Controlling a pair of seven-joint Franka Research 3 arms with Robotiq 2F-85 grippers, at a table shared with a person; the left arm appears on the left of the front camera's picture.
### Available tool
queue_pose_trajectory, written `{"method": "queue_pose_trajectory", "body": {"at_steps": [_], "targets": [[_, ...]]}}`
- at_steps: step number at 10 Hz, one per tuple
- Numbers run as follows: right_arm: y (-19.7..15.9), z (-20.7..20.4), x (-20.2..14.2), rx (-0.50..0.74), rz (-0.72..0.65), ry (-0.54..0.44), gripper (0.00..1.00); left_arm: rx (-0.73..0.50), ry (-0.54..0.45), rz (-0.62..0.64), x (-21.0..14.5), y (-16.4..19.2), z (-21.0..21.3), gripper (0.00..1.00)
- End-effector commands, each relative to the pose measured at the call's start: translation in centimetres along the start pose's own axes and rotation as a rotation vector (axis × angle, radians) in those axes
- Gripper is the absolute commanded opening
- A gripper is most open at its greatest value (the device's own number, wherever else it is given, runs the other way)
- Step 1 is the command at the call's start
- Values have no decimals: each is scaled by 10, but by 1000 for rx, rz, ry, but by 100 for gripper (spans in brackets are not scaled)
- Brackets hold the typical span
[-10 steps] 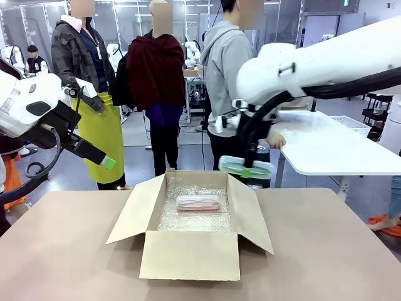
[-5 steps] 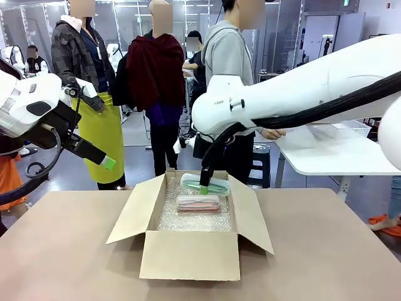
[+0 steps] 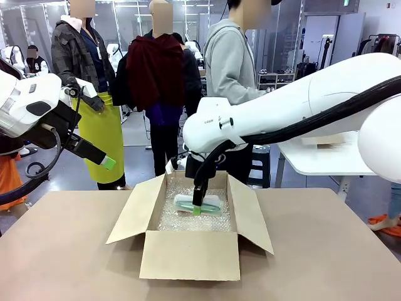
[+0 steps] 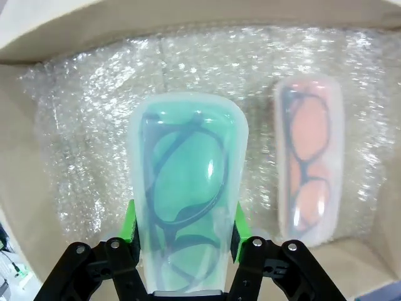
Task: Pack the glasses set securely to prepare it for shipping.
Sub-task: Put the Glasses case from the right side of the table into the Package Box.
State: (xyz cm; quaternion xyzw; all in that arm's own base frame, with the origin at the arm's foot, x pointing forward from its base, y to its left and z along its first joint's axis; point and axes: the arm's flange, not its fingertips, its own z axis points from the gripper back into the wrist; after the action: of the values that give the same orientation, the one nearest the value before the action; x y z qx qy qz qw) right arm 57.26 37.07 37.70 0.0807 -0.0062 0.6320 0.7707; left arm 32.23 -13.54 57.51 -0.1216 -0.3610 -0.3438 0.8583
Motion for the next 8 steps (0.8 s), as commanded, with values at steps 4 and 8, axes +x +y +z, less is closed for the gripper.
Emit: {"method": "queue_pose_trajectory", "body": {"at_steps": [4, 8], "targets": [[5, -38, -7, 2, 117, 86, 15, -2, -7, -6, 0, 2, 2, 100], [2, -29, -12, 7, 119, 75, 100, -2, -7, -6, 0, 2, 2, 100]]}}
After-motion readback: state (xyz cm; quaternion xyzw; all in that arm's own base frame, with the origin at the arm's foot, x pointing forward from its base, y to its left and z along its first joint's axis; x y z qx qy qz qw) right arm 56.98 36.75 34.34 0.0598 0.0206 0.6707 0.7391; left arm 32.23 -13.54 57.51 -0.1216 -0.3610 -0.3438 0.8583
